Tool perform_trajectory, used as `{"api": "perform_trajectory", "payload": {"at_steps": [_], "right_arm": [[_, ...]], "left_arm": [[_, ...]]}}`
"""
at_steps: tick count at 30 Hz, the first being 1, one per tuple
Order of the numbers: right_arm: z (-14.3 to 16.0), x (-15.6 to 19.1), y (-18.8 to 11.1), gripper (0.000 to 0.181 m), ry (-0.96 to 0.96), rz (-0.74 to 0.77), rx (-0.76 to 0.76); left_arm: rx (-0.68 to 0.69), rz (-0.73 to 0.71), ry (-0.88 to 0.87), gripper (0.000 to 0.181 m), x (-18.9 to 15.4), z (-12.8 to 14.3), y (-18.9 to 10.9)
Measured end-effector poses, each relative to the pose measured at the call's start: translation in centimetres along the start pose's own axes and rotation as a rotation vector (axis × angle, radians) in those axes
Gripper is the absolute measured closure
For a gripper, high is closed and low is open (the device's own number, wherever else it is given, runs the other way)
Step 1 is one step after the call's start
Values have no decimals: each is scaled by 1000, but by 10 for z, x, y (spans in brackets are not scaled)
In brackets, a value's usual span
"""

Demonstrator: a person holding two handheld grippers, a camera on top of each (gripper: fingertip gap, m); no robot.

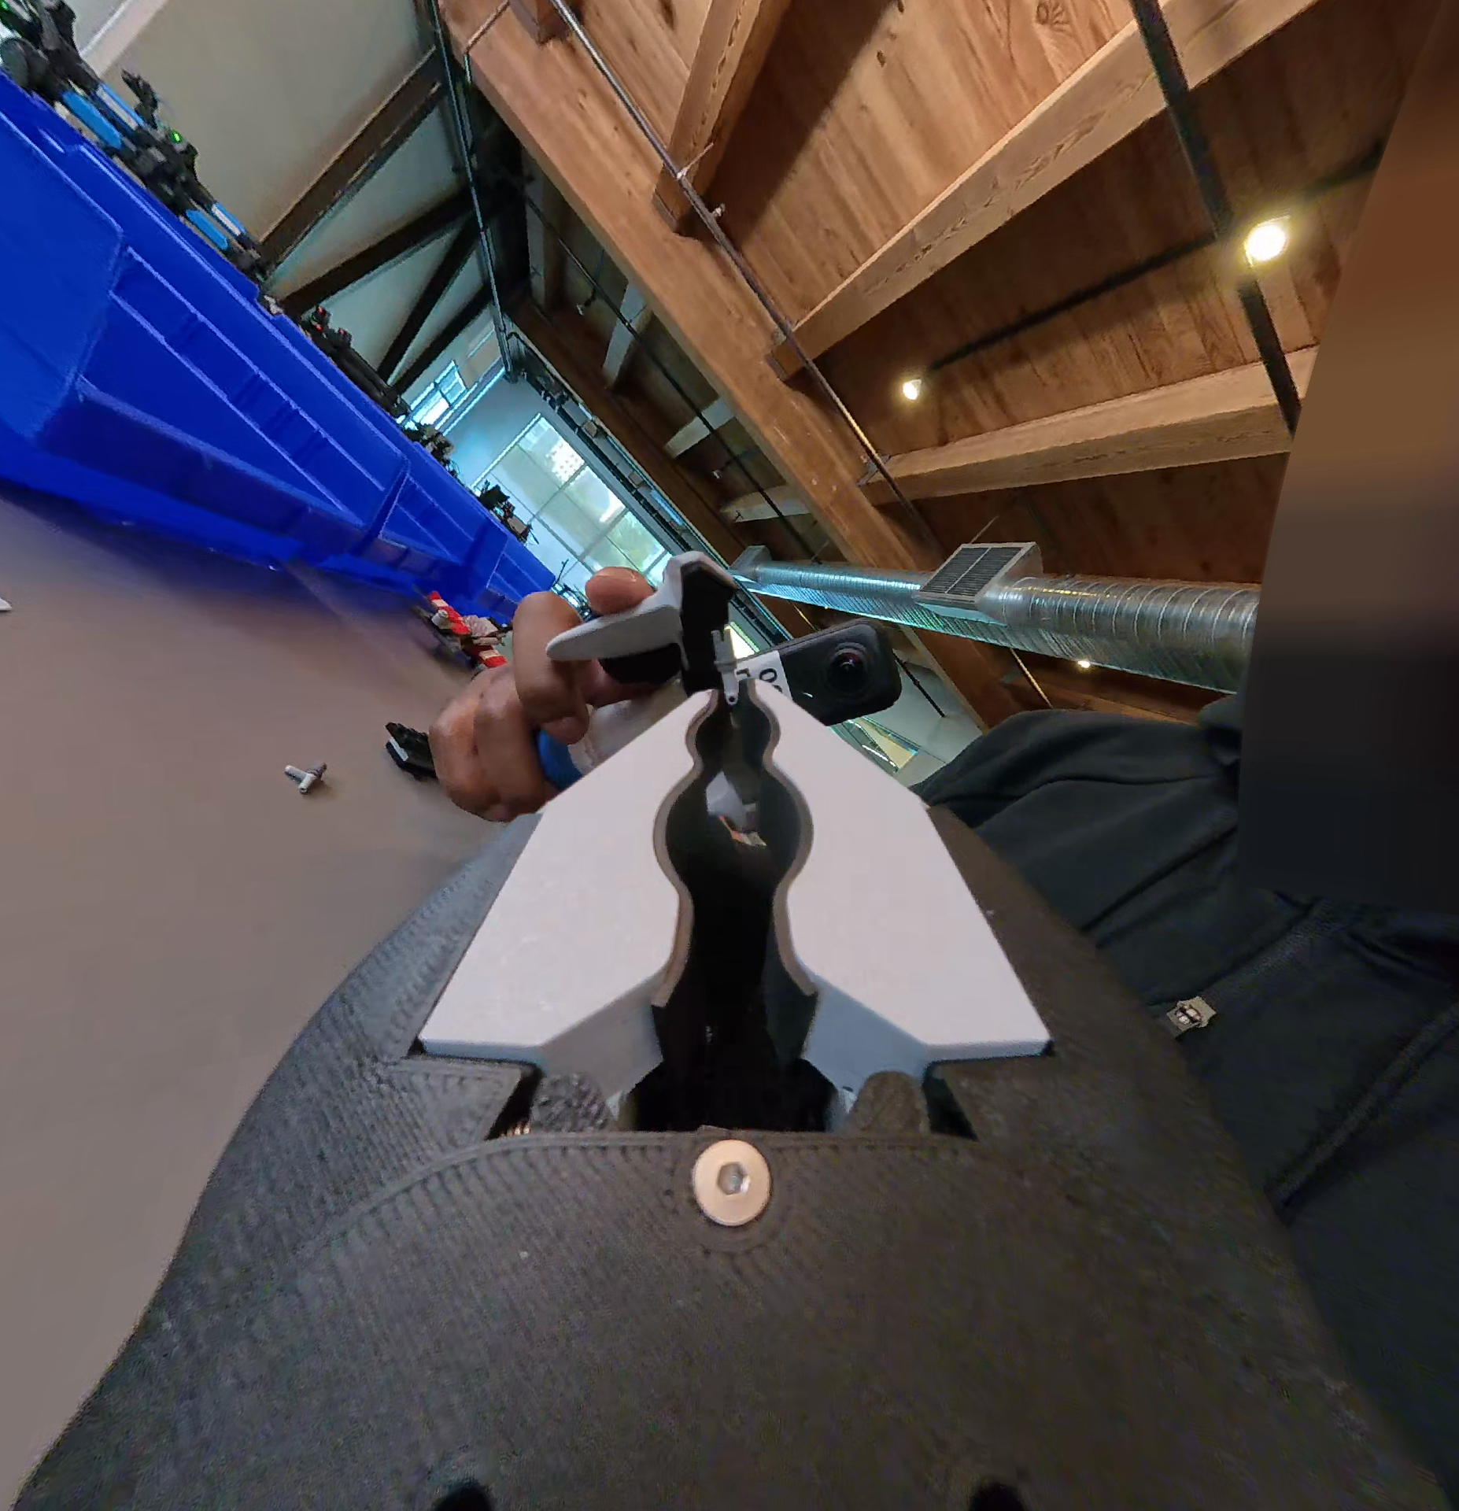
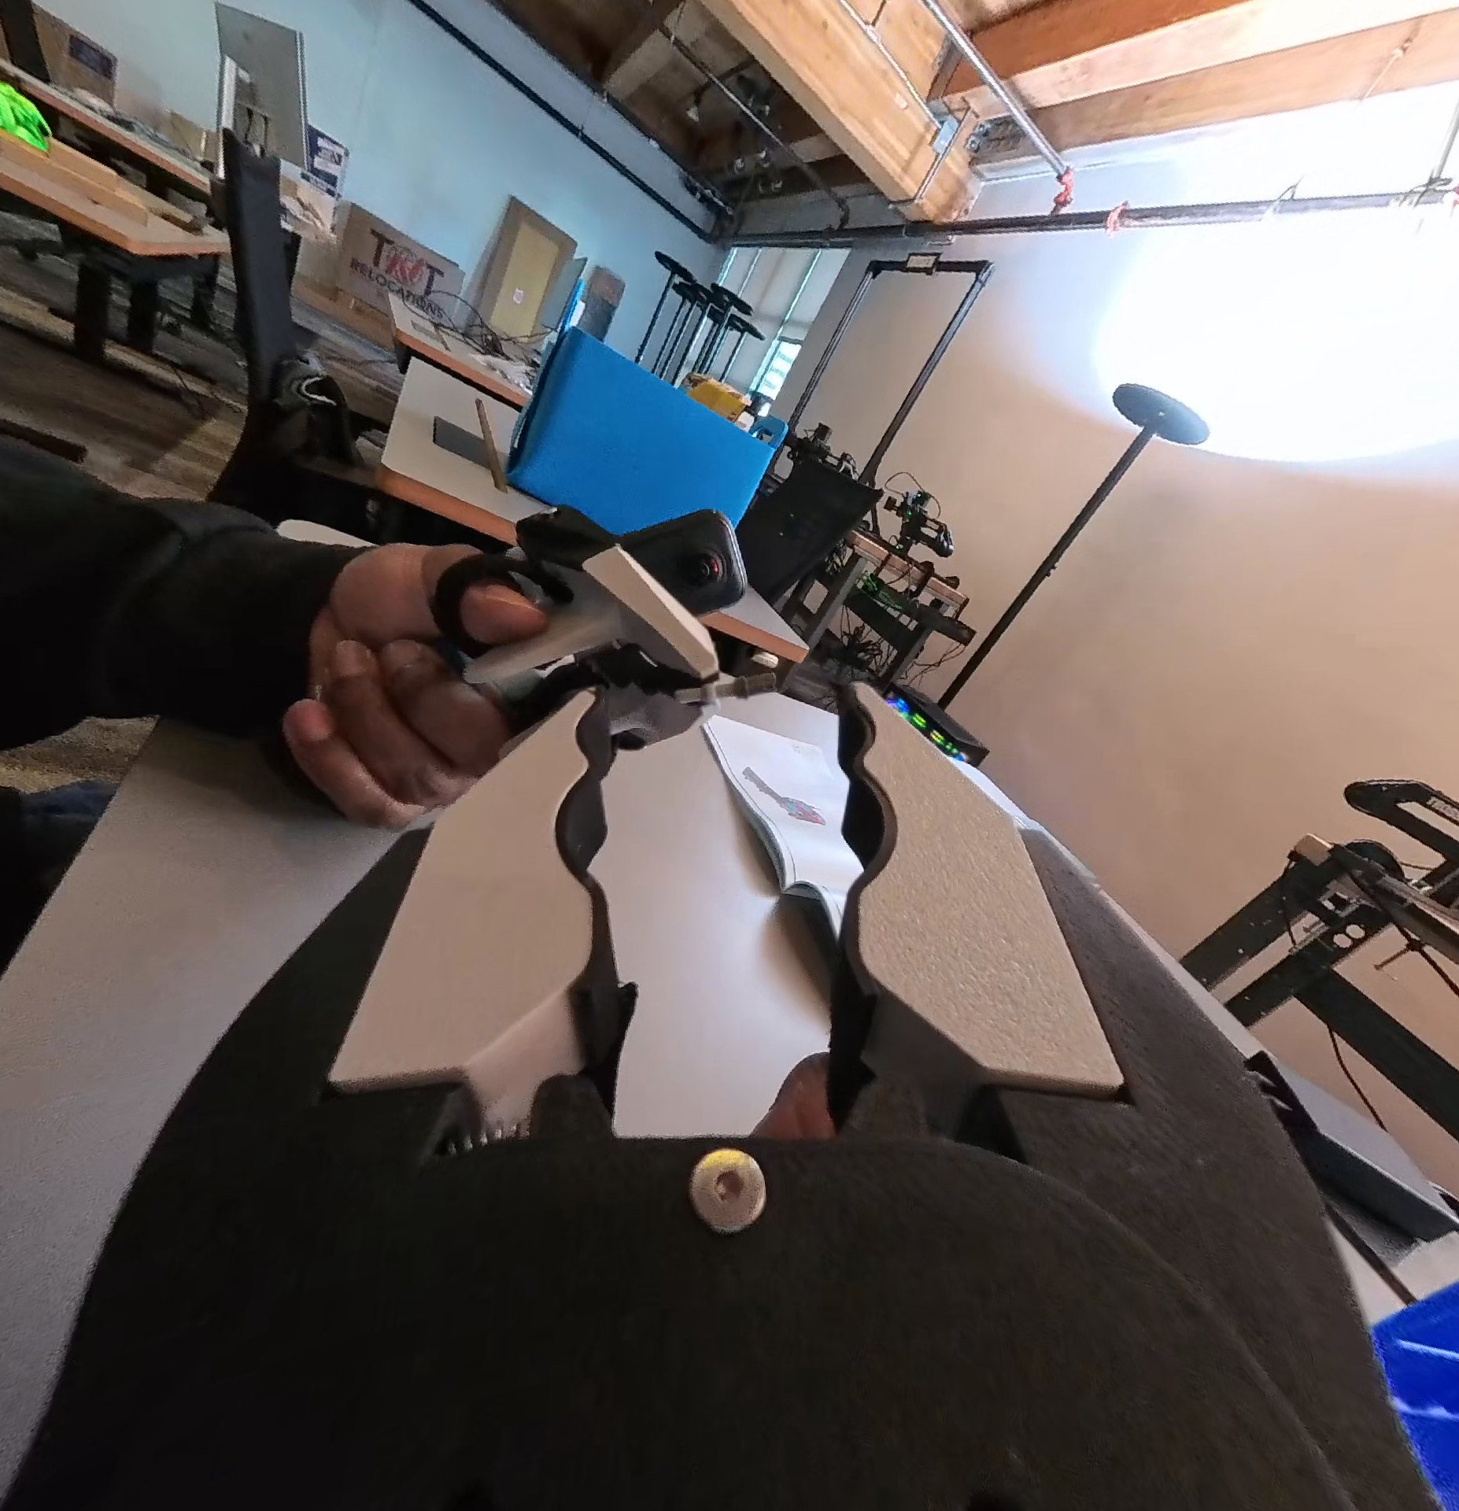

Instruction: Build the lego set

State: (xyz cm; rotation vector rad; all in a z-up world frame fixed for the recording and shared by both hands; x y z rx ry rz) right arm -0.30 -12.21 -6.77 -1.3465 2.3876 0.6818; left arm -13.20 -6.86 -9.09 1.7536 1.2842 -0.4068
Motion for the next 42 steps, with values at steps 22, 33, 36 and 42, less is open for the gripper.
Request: {"api": "perform_trajectory", "payload": {"at_steps": [22,33,36,42], "right_arm": [[4,2,-1,152,-10,-28,-11],[5,0,-1,156,-26,-3,6],[5,0,-1,156,-20,-6,7],[5,-1,-2,156,-14,-9,4]], "left_arm": [[49,-15,-12,179,3,6,5],[35,-28,9,178,3,5,5],[34,-32,17,178,3,6,5],[36,-35,22,178,3,6,6]]}}
Point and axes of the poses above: each gripper's, where its closed fingertips meet, y out along the fingers, z out of its underside, x = y × z across the jaws, the point moved 8 cm from there along -y, back along the fingers, and after that the axes turned 10 degrees about -x, right-handed, at the moved point
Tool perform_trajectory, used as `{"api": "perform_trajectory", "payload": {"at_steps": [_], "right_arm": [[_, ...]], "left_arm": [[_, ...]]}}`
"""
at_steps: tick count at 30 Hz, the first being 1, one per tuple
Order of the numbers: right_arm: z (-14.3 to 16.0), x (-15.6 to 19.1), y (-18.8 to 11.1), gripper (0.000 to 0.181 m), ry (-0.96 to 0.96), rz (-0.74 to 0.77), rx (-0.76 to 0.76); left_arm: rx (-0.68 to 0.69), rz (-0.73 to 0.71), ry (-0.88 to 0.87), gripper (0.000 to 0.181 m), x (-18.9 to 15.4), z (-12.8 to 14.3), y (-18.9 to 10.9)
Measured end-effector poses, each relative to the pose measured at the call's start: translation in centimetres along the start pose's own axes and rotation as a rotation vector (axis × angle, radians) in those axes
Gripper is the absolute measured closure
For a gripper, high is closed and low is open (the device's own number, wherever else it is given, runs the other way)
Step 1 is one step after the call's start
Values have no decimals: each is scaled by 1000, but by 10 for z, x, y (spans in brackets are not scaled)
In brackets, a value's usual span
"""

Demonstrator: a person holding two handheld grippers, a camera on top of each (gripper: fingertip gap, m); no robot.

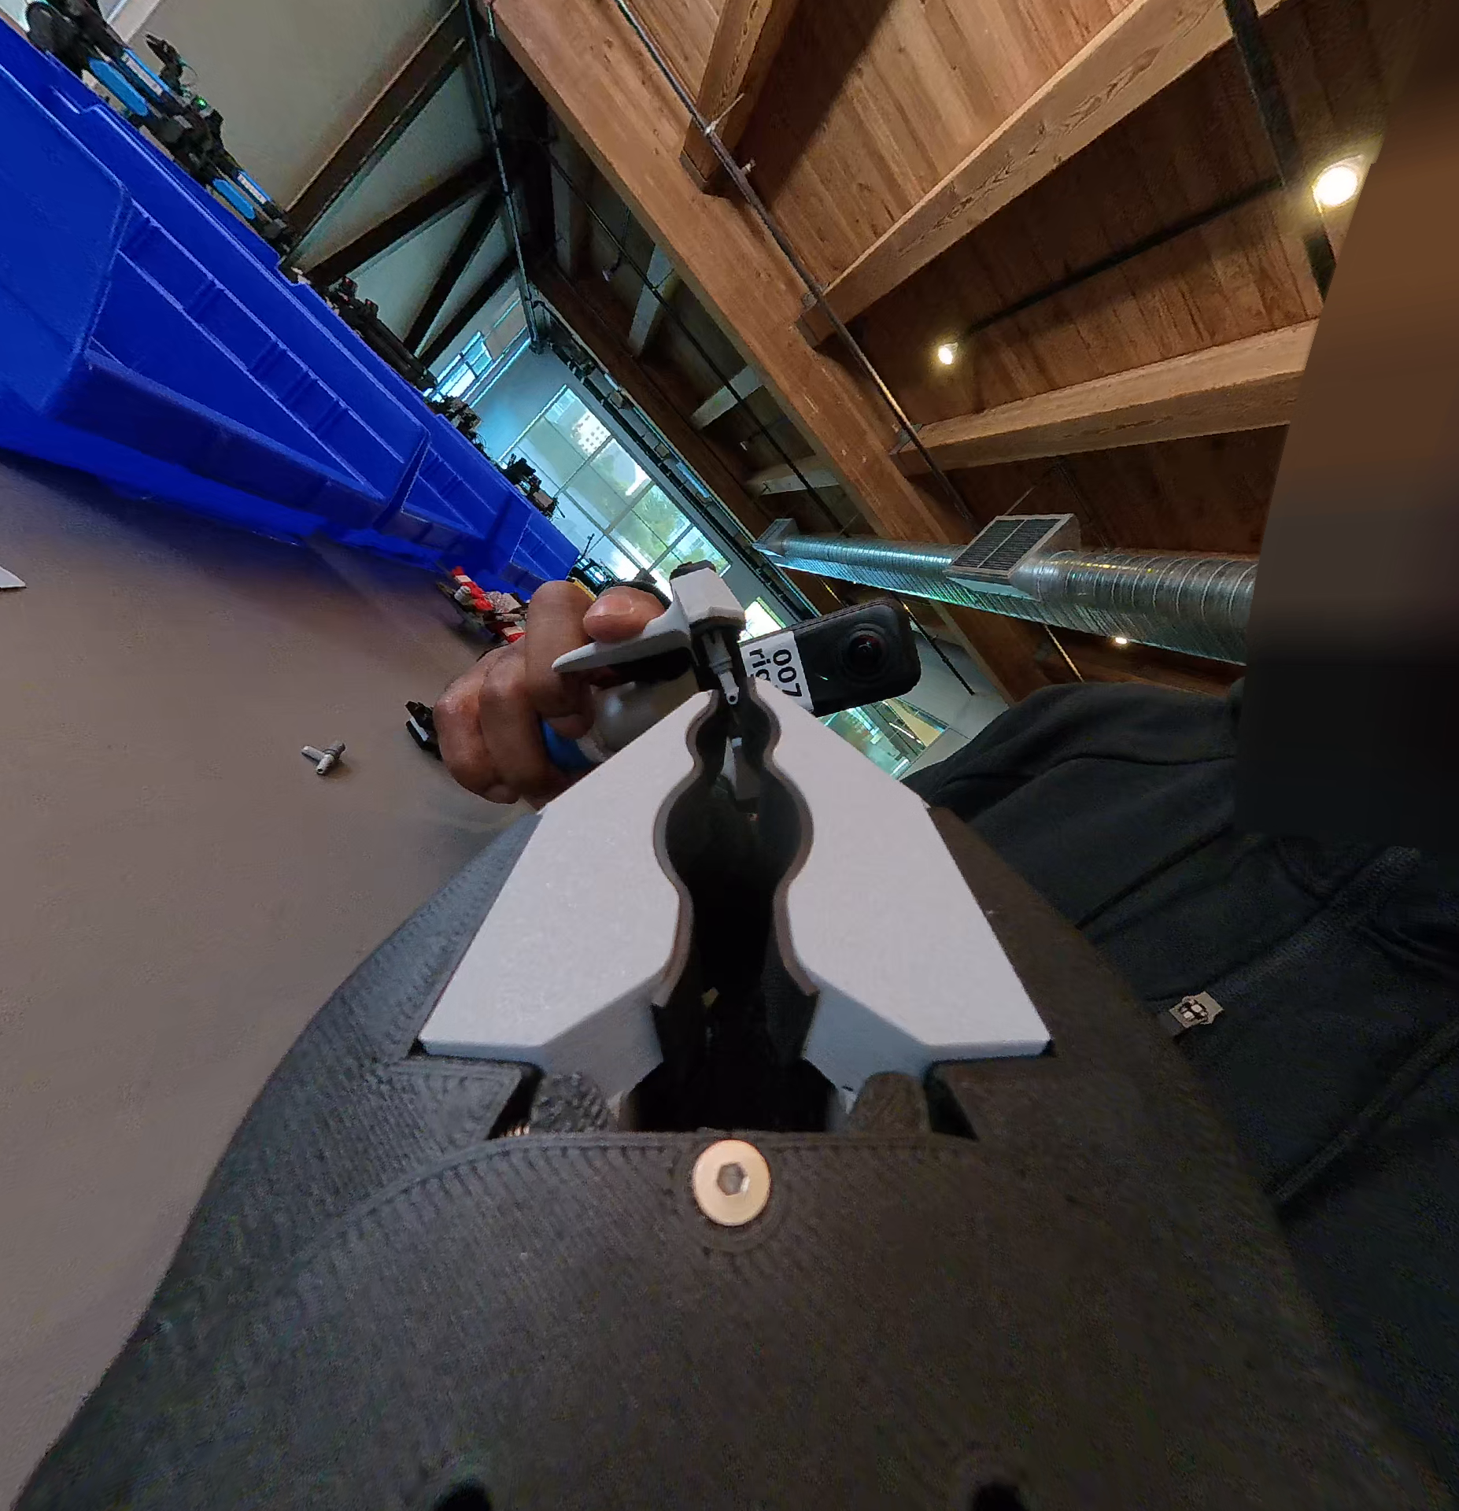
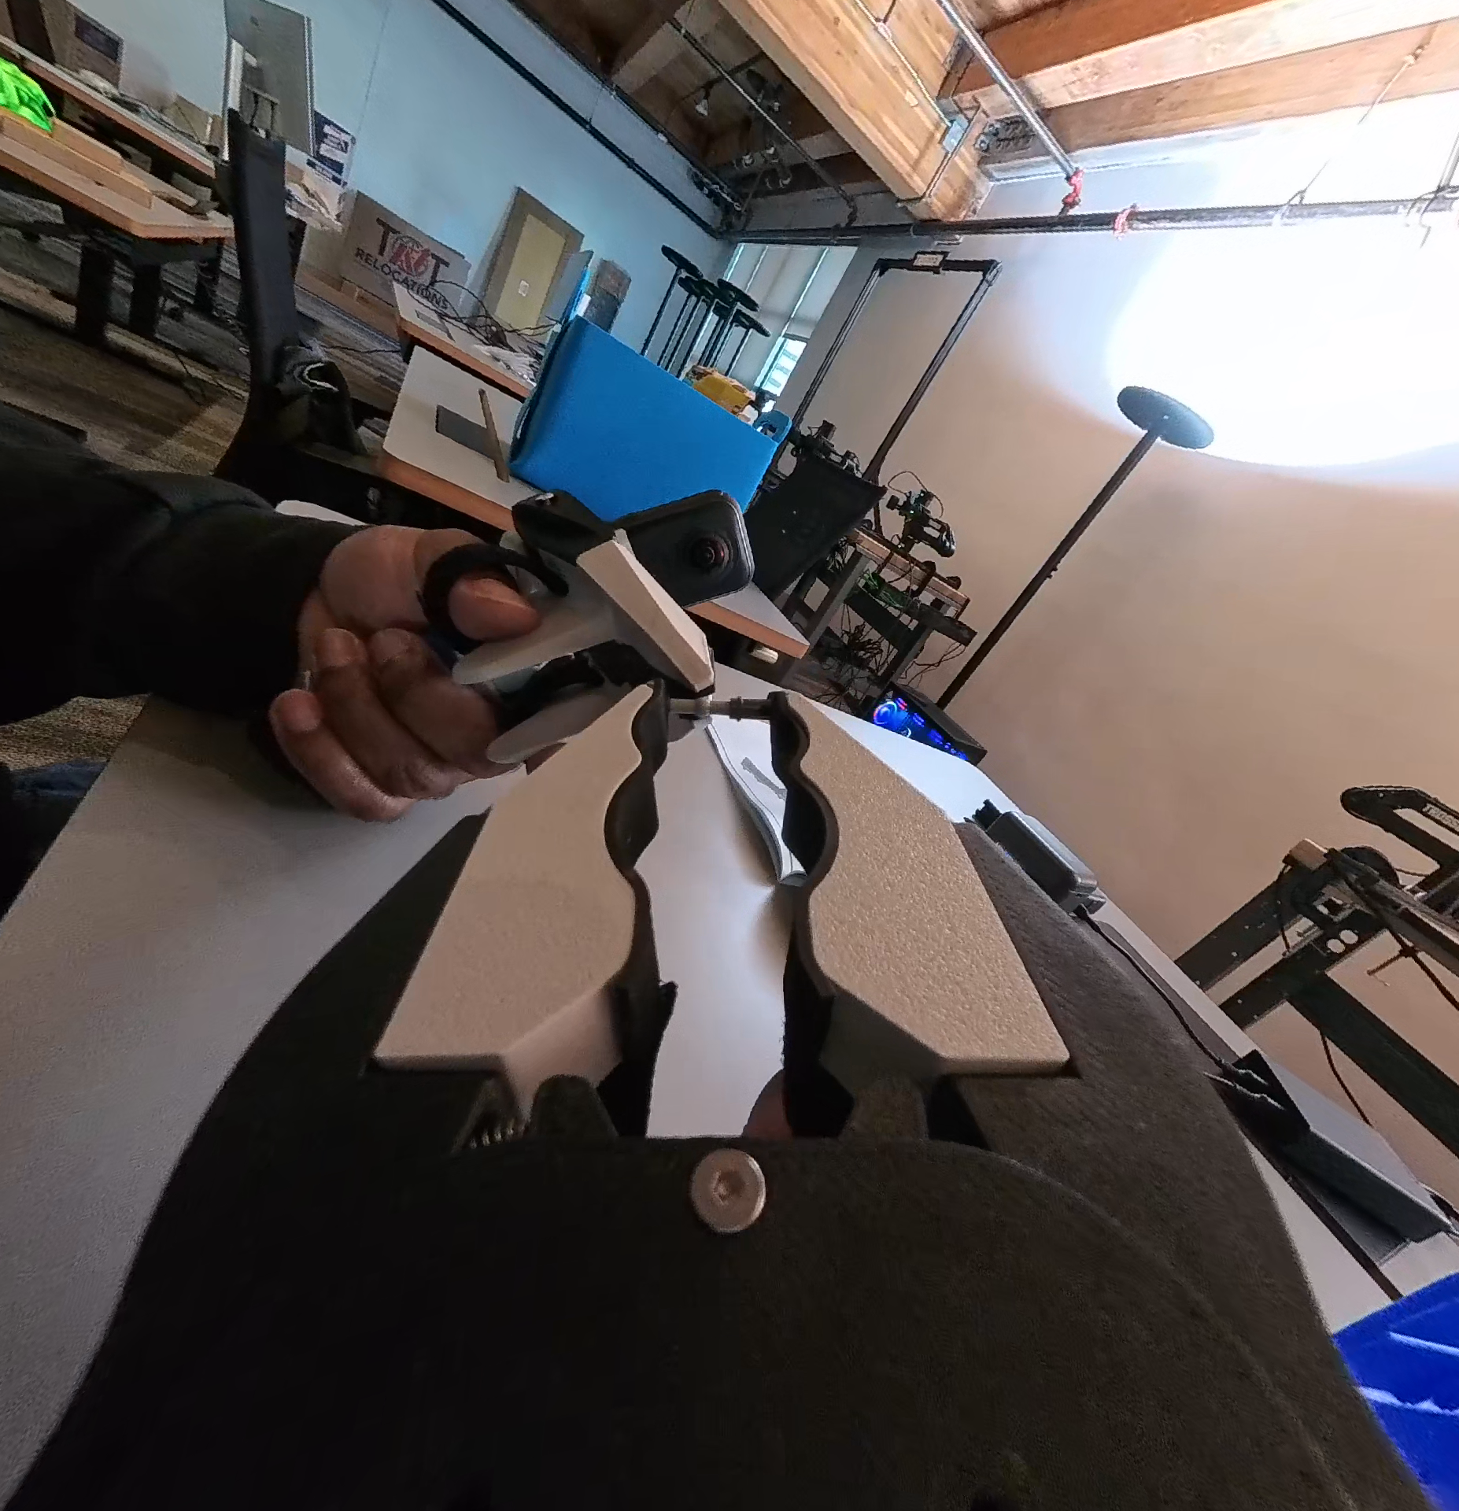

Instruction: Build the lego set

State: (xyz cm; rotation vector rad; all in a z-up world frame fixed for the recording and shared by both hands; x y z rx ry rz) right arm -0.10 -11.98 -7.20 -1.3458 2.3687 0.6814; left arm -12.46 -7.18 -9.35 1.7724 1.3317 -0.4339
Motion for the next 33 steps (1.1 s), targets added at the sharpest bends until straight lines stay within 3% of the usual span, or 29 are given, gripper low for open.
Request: {"api": "perform_trajectory", "payload": {"at_steps": [10,33], "right_arm": [[1,-1,-3,157,76,-43,-12],[1,0,-3,162,57,-48,-11]], "left_arm": [[21,-4,11,179,0,2,2],[22,-8,5,178,1,2,2]]}}
Point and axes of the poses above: each gripper's, where its closed fingertips meet, y out along the fingers, z out of its underside, x = y × z across the jaws, the point moved 8 cm from there along -y, back along the fingers, and after that the axes turned 10 degrees about -x, right-handed, at the moved point
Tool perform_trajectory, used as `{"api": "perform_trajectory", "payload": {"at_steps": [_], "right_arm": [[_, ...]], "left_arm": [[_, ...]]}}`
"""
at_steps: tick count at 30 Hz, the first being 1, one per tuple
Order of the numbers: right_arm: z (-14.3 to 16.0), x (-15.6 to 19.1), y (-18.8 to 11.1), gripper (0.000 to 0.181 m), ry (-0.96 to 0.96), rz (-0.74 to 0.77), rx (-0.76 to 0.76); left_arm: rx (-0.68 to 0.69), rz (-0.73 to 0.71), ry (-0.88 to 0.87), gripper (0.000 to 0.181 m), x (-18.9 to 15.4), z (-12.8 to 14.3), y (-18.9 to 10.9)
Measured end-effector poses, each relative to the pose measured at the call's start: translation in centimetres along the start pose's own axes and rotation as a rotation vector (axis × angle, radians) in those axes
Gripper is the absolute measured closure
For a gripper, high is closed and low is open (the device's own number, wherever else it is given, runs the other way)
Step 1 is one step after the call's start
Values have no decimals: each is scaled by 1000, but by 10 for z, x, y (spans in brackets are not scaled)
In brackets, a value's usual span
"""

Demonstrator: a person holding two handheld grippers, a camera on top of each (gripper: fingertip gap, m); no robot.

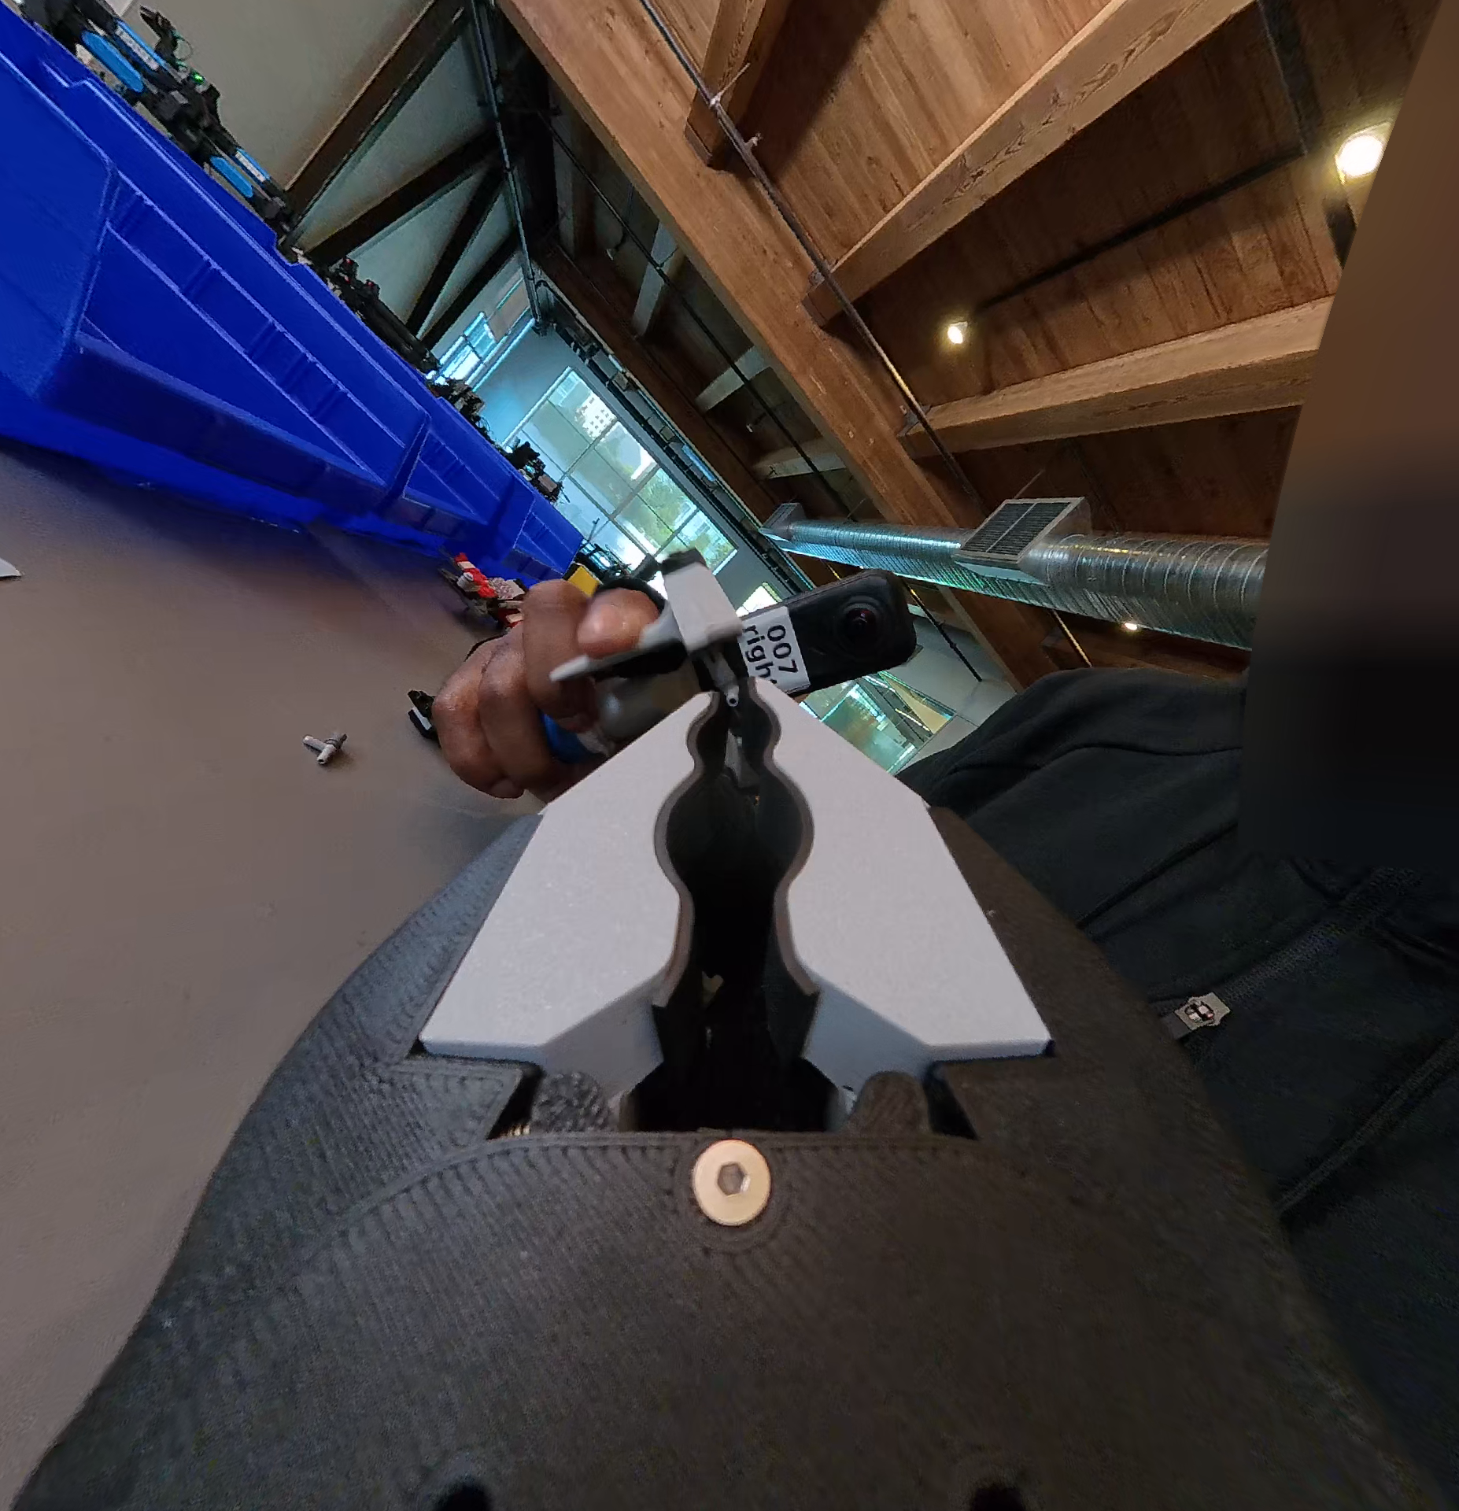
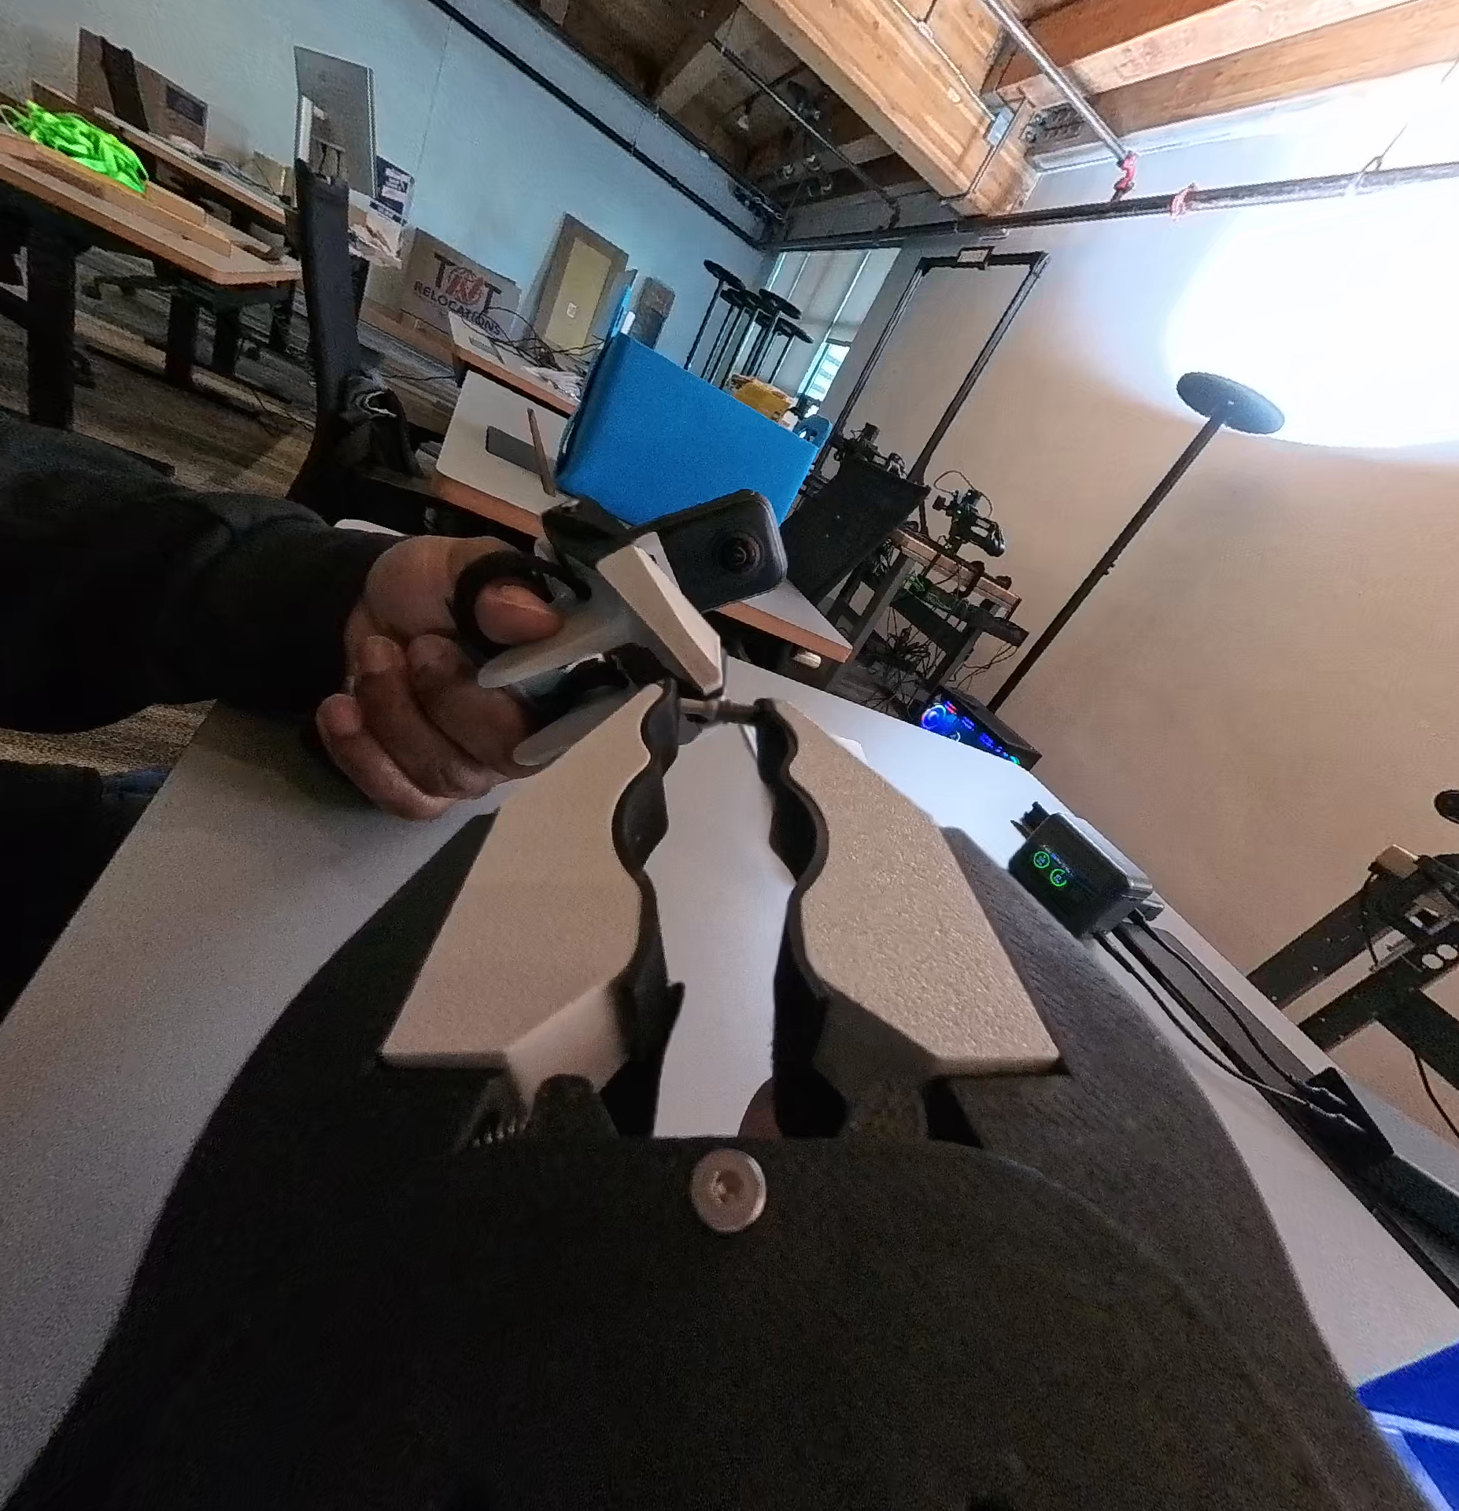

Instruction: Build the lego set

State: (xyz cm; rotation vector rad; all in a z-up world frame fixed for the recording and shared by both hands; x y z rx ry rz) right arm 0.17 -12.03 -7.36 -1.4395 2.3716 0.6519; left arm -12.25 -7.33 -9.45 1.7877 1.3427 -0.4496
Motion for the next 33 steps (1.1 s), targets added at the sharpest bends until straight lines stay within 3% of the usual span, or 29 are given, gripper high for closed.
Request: {"api": "perform_trajectory", "payload": {"at_steps": [14,18,21,33], "right_arm": [[1,1,1,162,-29,17,9],[0,1,0,162,-47,30,2],[0,2,0,162,-73,34,10],[-1,5,-2,161,-160,24,36]], "left_arm": [[-11,5,-18,178,1,-1,-1],[-75,3,-58,163,3,-8,-7],[-62,9,-54,161,1,-7,-7],[1,-5,-23,178,-1,2,0]]}}
Point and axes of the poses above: each gripper's, where its closed fingertips meet, y out along the fingers, z out of its underside, x = y × z across the jaws, the point moved 8 cm from there along -y, back along the fingers, and after that the axes turned 10 degrees about -x, right-handed, at the moved point
